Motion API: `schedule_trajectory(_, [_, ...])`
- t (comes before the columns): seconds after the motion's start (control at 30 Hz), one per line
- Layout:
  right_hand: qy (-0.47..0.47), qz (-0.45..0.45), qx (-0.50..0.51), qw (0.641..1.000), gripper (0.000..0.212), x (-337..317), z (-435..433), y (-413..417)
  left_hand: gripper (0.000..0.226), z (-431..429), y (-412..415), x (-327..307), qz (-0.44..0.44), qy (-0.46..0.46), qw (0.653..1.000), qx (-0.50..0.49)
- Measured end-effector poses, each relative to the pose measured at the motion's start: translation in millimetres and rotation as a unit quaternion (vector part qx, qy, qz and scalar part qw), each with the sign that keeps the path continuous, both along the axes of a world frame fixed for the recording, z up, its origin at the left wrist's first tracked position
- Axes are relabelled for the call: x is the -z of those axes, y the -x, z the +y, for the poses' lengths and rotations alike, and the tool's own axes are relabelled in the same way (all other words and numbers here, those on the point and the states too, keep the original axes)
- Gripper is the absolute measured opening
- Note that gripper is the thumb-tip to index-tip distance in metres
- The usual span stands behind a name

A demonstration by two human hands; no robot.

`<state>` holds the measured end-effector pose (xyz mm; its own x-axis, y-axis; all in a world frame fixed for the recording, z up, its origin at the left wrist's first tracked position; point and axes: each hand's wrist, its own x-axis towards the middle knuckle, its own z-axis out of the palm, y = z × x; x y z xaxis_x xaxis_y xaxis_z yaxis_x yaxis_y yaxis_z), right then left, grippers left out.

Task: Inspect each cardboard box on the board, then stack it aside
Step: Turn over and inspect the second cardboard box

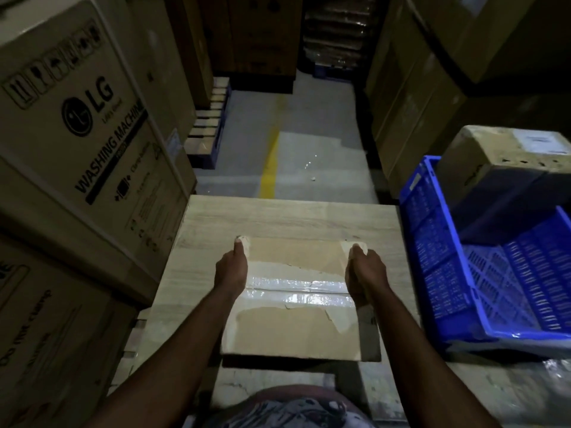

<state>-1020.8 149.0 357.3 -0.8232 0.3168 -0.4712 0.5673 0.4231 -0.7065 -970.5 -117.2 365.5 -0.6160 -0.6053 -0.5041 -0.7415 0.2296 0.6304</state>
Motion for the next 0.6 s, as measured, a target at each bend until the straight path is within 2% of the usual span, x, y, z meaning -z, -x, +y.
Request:
schedule_trajectory(0.17, [0.024, 0.086, 0.048, 0.995, 0.060, -39.6, -1.7, -20.8, 0.070, 2.6, -11.2, -37.9, 0.107, -0.020, 0.994, -0.032])
schedule_trajectory(0.27, [0.063, 0.142, 0.053, 0.986, 0.038, -58.9, 4.3, -29.6, 0.061, 2.1, -18.3, -51.2, 0.163, -0.002, 0.987, -0.010])
schedule_trajectory(0.33, [0.074, 0.162, 0.041, 0.983, 0.026, -64.0, 8.6, -36.7, 0.049, 0.6, -25.7, -51.2, 0.171, 0.000, 0.985, 0.021])
schedule_trajectory(0.47, [0.069, 0.148, 0.026, 0.986, 0.040, -60.7, 14.1, -52.1, 0.035, 3.5, -47.1, -42.4, 0.149, 0.002, 0.988, 0.050])
schedule_trajectory(0.6, [0.022, 0.137, 0.023, 0.990, 0.046, -46.1, 16.8, -74.2, 0.030, 9.4, -74.4, -29.7, 0.141, 0.022, 0.988, 0.064])
